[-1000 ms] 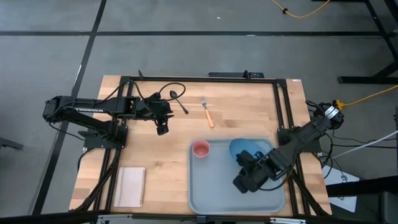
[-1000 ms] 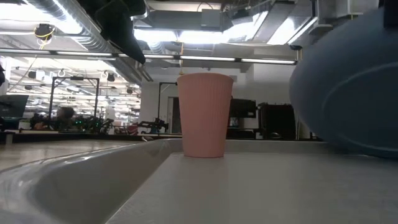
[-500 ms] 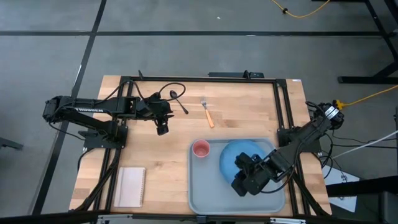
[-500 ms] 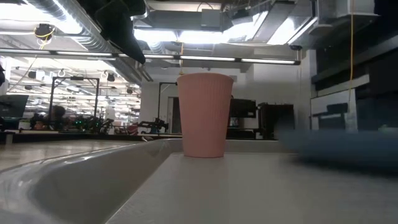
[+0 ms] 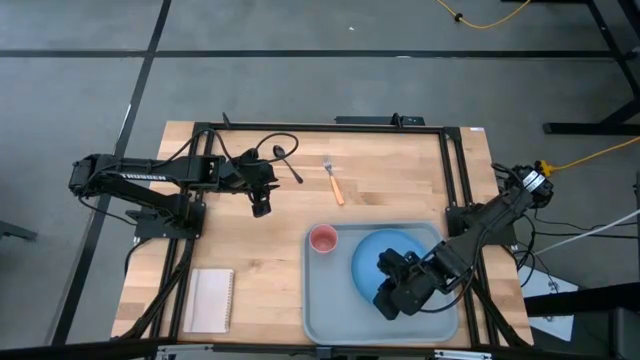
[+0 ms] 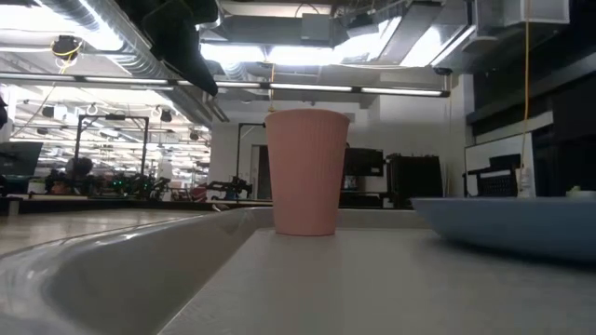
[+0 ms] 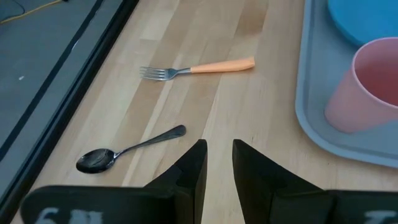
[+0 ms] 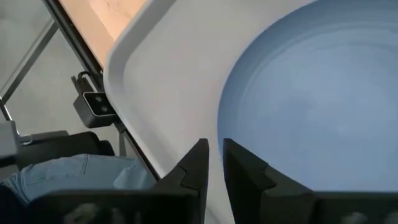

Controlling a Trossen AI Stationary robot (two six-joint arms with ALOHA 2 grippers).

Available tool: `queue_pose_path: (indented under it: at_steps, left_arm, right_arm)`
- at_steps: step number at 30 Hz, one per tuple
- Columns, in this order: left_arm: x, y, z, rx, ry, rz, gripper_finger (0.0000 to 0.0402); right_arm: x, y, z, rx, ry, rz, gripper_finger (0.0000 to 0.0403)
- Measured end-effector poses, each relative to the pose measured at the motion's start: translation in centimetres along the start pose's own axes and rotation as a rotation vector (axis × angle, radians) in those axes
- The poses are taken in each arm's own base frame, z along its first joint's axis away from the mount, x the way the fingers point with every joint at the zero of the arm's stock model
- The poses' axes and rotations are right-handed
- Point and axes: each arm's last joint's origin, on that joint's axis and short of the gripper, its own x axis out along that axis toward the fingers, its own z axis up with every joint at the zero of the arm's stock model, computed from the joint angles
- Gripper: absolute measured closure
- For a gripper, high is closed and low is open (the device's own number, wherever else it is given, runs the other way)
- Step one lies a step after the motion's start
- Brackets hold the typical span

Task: Pick and place plate/cup/fork/spoon on tray
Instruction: Put the blue plate on the bottom right of the gray tray

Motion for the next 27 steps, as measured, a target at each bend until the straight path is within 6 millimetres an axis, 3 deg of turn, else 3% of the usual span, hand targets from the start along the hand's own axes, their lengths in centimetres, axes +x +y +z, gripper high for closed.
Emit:
queue_pose_path:
  at_steps: [19, 27]
  left_arm:
    - [0.2, 0.0, -0.2, 0.006, 0.019, 0.002, 0.0333]
    - [1.0, -0.3, -0.3, 0.015, 0.053, 0.005, 0.0333]
  right_arm:
    - [-0.2, 0.1, -0.5, -0.023, -0.057, -0.003, 0.035]
    - [-0.3, 0.2, 0.7, -0.038, -0.393, -0.035, 0.035]
